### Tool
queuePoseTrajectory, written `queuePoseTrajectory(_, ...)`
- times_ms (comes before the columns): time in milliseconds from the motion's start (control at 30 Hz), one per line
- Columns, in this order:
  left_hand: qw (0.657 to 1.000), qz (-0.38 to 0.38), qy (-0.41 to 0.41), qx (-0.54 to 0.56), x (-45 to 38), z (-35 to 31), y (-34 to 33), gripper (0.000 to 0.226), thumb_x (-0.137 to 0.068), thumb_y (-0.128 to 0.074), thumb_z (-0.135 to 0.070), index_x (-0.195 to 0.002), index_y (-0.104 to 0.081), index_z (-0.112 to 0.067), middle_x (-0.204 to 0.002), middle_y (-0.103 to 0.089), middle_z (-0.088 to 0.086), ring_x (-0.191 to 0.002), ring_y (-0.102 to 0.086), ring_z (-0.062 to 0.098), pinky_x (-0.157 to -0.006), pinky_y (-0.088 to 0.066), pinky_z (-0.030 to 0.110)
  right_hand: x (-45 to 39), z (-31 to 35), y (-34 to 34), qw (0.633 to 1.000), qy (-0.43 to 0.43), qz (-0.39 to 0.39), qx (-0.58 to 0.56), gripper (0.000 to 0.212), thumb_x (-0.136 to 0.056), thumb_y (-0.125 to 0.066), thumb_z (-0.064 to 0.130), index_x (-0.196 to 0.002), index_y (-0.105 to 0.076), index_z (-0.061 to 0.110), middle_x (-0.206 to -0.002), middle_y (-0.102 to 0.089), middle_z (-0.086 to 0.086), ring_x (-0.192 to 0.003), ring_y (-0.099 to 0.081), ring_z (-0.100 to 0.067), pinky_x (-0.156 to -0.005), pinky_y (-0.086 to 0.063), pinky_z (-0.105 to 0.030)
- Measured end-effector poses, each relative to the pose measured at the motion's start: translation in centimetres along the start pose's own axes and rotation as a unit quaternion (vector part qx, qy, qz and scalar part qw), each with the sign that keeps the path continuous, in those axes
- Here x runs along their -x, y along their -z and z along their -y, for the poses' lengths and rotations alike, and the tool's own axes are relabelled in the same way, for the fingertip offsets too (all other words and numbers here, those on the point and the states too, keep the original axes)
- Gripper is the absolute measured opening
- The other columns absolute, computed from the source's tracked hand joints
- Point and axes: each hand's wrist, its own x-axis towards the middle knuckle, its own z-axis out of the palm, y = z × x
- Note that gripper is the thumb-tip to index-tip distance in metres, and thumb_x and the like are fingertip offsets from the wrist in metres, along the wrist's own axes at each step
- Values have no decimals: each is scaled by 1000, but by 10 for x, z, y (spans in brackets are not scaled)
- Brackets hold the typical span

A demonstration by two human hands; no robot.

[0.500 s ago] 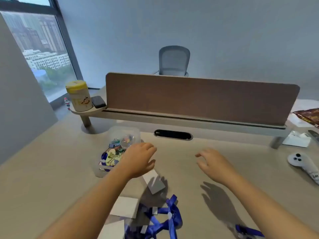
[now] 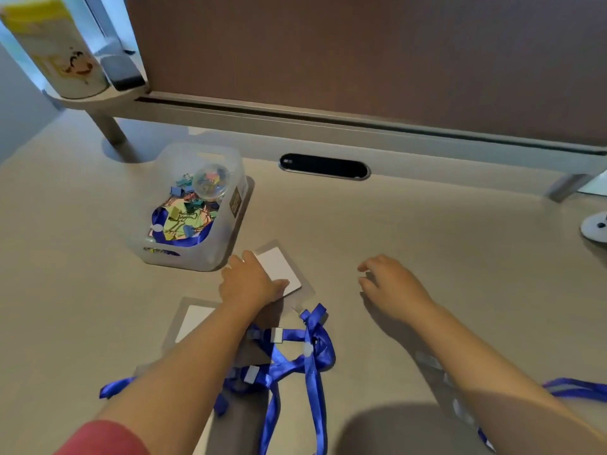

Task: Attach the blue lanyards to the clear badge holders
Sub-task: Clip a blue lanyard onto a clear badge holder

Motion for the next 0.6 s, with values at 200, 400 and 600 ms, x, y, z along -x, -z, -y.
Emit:
queuePoseTrajectory(200, 986, 18, 70, 147, -6, -12, 0, 82, -74, -75, -19, -133, -20, -6, -140, -26, 22, -121, -44, 40, -94, -44, 41, -8, 3, 2, 1000, -2, 3, -16, 39, -94, -39, 22, -130, -48, 10, -137, -48, -9, -122, -48, -24, -100, -39, -34)
queuePoseTrajectory(400, 969, 27, 83, 232, -12, -10, -3, 52, -76, -72, -15, -118, -45, 1, -124, -56, 20, -115, -53, 36, -90, -46, 42, -7, 4, 5, 1000, -6, 1, -30, 38, -94, -39, 21, -129, -49, 10, -136, -48, -9, -123, -47, -24, -101, -39, -35)
queuePoseTrajectory(600, 952, -25, -64, 298, -6, -29, 28, 34, -87, -57, -15, -61, -36, -19, -66, -43, 3, -76, -48, 26, -67, -42, 36, -2, 11, 15, 999, 0, -3, -45, 37, -94, -40, 21, -128, -49, 9, -137, -48, -10, -124, -47, -25, -102, -39, -35)
